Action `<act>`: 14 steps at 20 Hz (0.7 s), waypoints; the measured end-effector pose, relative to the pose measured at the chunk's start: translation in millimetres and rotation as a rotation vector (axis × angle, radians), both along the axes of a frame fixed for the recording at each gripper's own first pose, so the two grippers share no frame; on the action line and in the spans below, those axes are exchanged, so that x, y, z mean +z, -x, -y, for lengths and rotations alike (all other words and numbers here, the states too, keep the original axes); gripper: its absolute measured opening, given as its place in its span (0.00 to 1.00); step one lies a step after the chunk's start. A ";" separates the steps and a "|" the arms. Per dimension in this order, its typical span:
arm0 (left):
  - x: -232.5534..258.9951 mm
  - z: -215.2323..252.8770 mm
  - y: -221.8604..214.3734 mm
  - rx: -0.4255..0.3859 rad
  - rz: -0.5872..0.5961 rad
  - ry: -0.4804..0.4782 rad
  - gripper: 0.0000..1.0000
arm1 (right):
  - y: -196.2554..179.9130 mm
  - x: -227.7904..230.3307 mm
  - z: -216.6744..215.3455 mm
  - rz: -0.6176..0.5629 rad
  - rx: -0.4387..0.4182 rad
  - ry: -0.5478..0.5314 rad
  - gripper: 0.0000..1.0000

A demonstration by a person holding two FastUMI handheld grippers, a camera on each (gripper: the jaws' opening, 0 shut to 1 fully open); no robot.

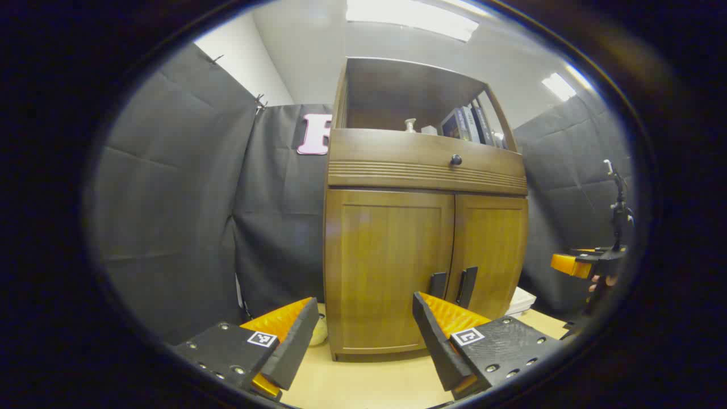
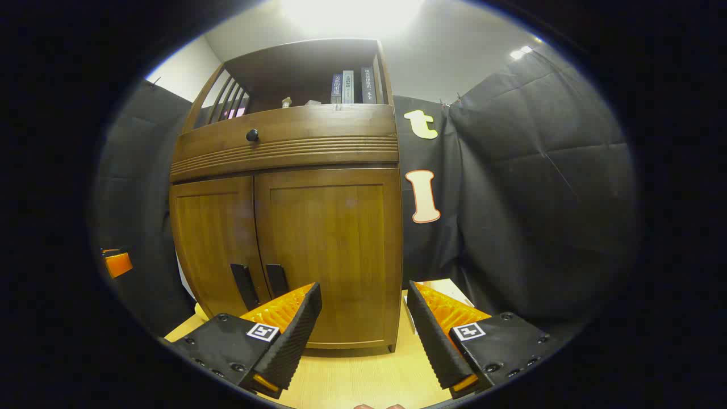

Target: Open the right door of the double-door shoe cabinet with the right hand, and open the left door with the left hand.

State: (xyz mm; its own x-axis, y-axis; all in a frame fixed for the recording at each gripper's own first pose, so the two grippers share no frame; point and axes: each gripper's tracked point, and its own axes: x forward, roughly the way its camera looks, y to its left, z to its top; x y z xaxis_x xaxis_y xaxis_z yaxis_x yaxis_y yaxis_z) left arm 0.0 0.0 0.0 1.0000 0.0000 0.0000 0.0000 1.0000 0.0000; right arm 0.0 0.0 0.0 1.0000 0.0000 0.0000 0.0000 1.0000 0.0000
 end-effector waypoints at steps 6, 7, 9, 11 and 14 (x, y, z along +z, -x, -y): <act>-5.4 8.3 -3.6 -0.020 -0.020 -0.026 0.96 | 3.3 -1.6 -1.5 -0.004 0.004 -0.011 0.95; -4.8 9.6 -4.4 -0.026 -0.022 -0.022 0.95 | 4.0 -1.4 -1.8 -0.003 0.006 -0.007 0.95; -7.4 8.7 -5.0 -0.035 -0.026 -0.011 0.96 | 4.8 -3.1 -2.7 -0.009 0.012 -0.001 0.92; -9.0 6.8 -5.1 -0.034 -0.034 -0.010 0.96 | 3.8 -3.8 -3.6 -0.015 0.016 -0.006 0.92; -9.9 7.5 -3.6 -0.033 -0.038 -0.007 0.96 | 3.7 -3.1 -8.3 -0.019 0.029 -0.020 0.95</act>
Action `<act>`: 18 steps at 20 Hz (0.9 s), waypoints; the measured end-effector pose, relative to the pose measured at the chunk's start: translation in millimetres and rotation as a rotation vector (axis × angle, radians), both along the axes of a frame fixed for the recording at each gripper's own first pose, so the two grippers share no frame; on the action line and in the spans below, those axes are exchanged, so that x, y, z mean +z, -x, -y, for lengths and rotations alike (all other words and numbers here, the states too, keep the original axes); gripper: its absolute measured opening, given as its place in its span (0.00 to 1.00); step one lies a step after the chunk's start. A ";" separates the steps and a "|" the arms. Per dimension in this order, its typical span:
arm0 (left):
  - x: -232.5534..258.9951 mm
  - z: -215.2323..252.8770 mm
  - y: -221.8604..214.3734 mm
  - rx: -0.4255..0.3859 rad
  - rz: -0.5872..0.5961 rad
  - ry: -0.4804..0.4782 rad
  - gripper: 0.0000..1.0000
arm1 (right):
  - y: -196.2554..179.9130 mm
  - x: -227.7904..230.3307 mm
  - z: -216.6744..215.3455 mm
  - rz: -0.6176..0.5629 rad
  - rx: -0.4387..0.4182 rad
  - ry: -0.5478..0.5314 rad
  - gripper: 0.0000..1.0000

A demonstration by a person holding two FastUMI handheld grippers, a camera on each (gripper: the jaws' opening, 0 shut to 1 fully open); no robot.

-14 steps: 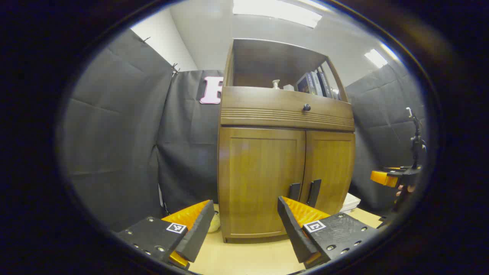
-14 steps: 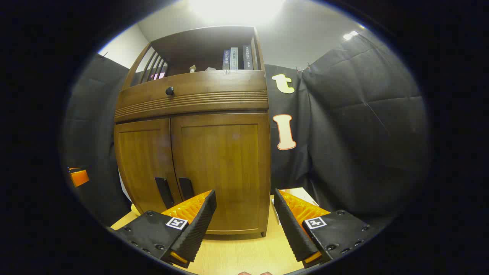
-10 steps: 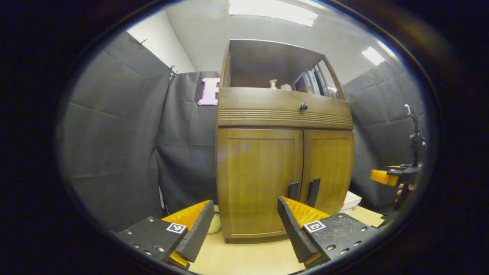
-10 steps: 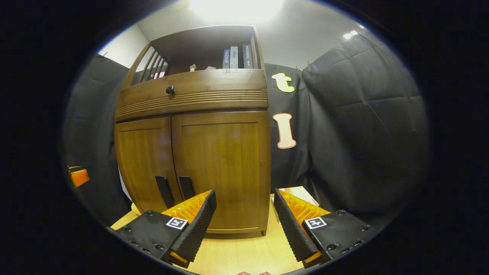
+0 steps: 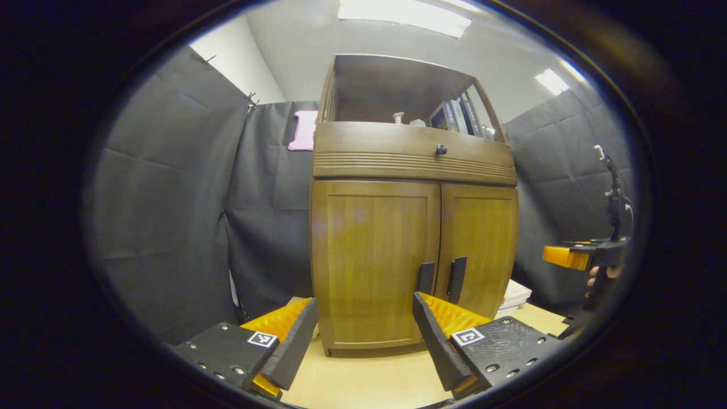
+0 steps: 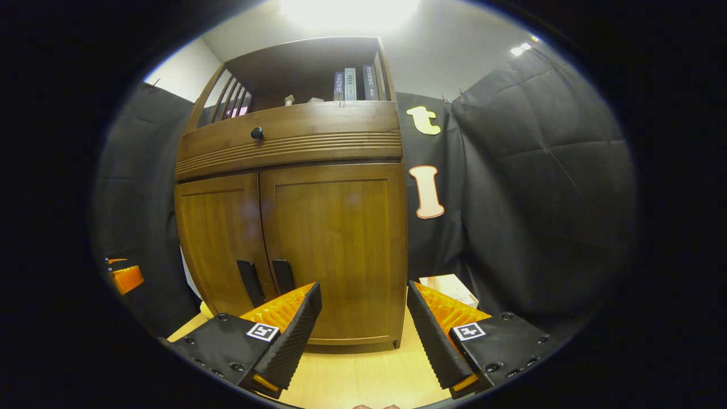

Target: Open the right door of the double-door shoe cabinet with the right hand, and open the left door with the left hand.

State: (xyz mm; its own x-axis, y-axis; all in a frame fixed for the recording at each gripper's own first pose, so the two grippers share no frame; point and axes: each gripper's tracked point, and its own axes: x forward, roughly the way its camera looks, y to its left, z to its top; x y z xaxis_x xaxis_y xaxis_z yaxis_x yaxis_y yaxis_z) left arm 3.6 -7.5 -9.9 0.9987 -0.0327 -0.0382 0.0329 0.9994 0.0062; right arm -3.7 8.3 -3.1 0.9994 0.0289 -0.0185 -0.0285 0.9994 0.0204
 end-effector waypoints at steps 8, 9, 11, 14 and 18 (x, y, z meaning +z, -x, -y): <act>-4.2 -3.1 0.4 0.041 -0.042 0.010 0.96 | -22.5 17.7 -12.4 -0.005 0.037 -0.023 0.95; -2.4 -3.0 -0.6 0.046 -0.040 0.017 0.96 | -26.4 21.1 -15.2 -0.006 0.046 -0.035 0.92; -4.8 -7.0 0.0 0.049 -0.040 0.024 0.96 | -35.8 23.3 -20.7 -0.009 0.062 -0.056 0.92; -7.2 -6.0 -0.6 0.057 -0.056 0.015 0.95 | -50.3 25.9 -34.8 -0.010 0.096 -0.064 0.92; -8.9 -6.4 0.2 0.063 -0.078 0.013 0.96 | -64.7 29.0 -61.2 -0.008 0.148 -0.092 0.92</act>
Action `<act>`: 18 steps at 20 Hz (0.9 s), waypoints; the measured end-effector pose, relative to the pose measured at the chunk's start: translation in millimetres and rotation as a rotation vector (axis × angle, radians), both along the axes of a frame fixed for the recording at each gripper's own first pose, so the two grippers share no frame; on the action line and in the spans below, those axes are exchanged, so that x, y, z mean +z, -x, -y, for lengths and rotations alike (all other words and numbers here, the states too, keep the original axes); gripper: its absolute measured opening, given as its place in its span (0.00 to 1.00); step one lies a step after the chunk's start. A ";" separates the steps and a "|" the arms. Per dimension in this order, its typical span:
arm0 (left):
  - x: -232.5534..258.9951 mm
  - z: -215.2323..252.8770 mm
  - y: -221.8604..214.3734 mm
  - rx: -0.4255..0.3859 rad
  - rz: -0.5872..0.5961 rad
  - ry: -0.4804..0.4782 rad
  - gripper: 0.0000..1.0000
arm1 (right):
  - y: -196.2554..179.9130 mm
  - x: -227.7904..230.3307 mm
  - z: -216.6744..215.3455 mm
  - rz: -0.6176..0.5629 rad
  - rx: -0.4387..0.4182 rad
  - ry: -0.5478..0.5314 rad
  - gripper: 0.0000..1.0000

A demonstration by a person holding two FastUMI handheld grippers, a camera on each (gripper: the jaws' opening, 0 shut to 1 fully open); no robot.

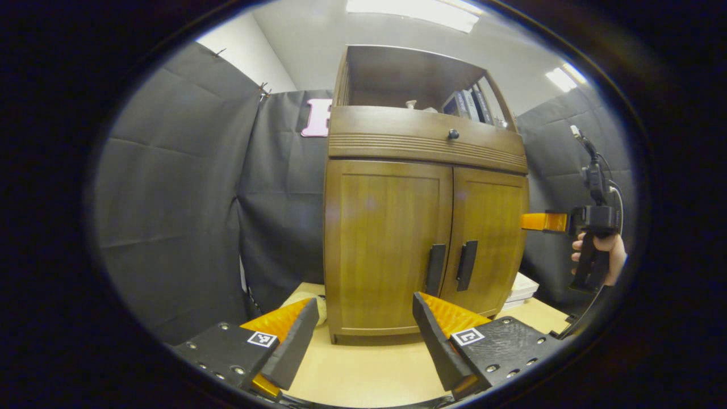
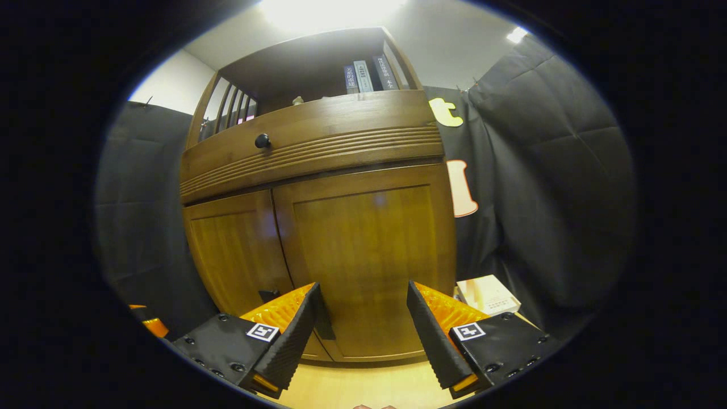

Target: Open the right door of the double-door shoe cabinet with the right hand, and open the left door with the left hand.

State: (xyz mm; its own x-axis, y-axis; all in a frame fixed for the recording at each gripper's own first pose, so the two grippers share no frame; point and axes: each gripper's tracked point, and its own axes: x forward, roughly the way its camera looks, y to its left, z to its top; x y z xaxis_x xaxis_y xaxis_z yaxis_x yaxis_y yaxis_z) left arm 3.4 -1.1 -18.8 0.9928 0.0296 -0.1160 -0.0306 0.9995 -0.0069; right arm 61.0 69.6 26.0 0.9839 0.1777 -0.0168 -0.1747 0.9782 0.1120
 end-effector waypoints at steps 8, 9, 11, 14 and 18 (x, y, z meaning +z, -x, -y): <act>-4.0 -4.6 0.1 0.047 -0.045 0.008 0.96 | -30.0 -24.0 -54.5 -0.029 0.082 0.042 0.92; -4.4 -5.6 -1.0 0.057 -0.049 0.011 0.96 | -35.6 -27.8 -60.7 -0.035 0.086 0.048 0.92; -5.2 -6.2 -1.1 0.071 -0.054 0.027 0.96 | -45.8 -32.6 -68.9 -0.036 0.088 0.063 0.95; -6.1 -7.4 -1.0 0.084 -0.061 0.042 0.95 | -59.9 -45.3 -75.6 -0.037 0.072 0.089 0.92; -7.3 -9.3 -1.8 0.099 -0.068 0.038 0.96 | -80.2 -64.3 -79.2 -0.060 0.057 0.119 0.95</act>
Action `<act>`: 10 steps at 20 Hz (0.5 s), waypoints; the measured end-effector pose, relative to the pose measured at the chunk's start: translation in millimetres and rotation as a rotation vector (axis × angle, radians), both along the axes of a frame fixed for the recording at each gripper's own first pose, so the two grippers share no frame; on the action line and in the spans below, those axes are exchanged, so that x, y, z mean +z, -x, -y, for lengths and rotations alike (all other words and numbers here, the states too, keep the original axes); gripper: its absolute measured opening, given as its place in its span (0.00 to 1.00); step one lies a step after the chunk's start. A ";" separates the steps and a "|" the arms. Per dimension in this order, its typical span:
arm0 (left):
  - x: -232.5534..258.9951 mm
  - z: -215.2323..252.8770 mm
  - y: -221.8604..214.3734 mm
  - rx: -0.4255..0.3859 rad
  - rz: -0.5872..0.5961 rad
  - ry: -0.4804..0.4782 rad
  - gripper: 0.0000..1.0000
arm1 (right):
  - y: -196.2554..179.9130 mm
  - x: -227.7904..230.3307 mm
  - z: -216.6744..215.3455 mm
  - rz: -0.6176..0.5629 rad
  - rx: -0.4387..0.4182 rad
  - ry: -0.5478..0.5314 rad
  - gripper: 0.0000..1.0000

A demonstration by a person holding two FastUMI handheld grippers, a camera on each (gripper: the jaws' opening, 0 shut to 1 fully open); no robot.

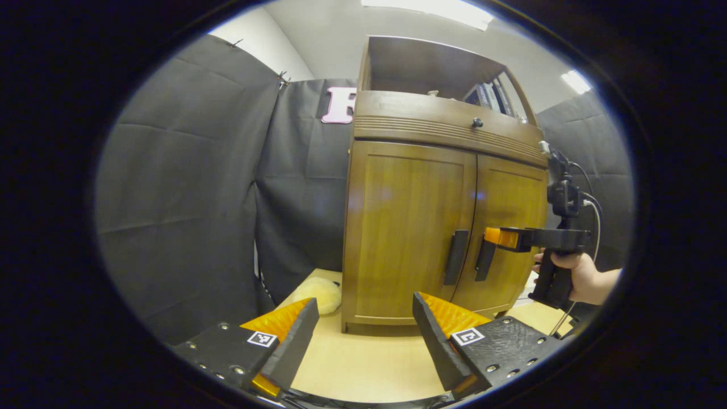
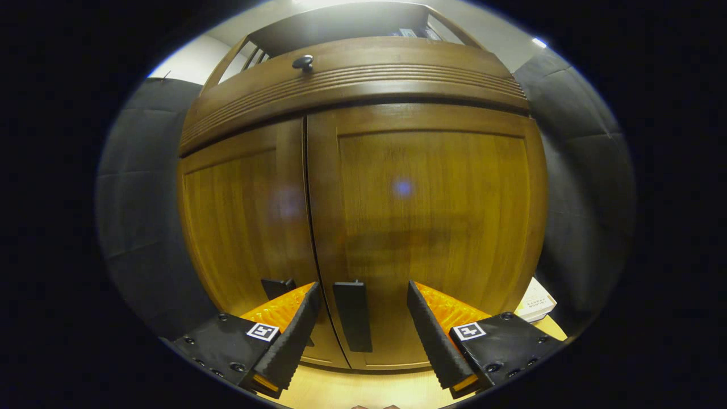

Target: Open the right door of the double-door shoe cabinet with the right hand, and open the left door with the left hand.

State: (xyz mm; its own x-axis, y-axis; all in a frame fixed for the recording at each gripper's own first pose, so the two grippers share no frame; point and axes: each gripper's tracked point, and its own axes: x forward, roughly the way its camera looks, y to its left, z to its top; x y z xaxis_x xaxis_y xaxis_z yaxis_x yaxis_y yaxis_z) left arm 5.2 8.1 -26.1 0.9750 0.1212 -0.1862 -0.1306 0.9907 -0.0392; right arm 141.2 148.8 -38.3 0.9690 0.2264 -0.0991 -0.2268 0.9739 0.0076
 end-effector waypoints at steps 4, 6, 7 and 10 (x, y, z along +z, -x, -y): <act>1.5 0.0 0.4 0.015 -0.015 0.006 0.96 | -12.0 -19.6 -4.4 -0.025 -0.007 0.023 0.92; -2.9 -1.7 -0.8 0.021 -0.023 0.009 0.96 | -18.7 -26.0 -5.2 -0.042 -0.006 0.019 0.93; -4.8 -2.8 -1.5 0.025 -0.027 0.009 0.95 | -21.0 -28.4 -4.9 -0.048 -0.011 0.023 0.92; -3.2 -2.4 0.3 0.034 -0.036 0.004 0.96 | -23.1 -31.6 -4.5 -0.046 -0.021 0.027 0.92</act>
State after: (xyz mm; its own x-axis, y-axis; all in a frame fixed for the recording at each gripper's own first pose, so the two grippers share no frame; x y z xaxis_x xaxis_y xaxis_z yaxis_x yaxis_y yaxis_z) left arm 4.9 10.5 -29.3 0.9630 0.1535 -0.2215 -0.1658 0.9854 -0.0378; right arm 164.4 153.3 -69.9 0.9677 0.2030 -0.1497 -0.2067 0.9784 -0.0090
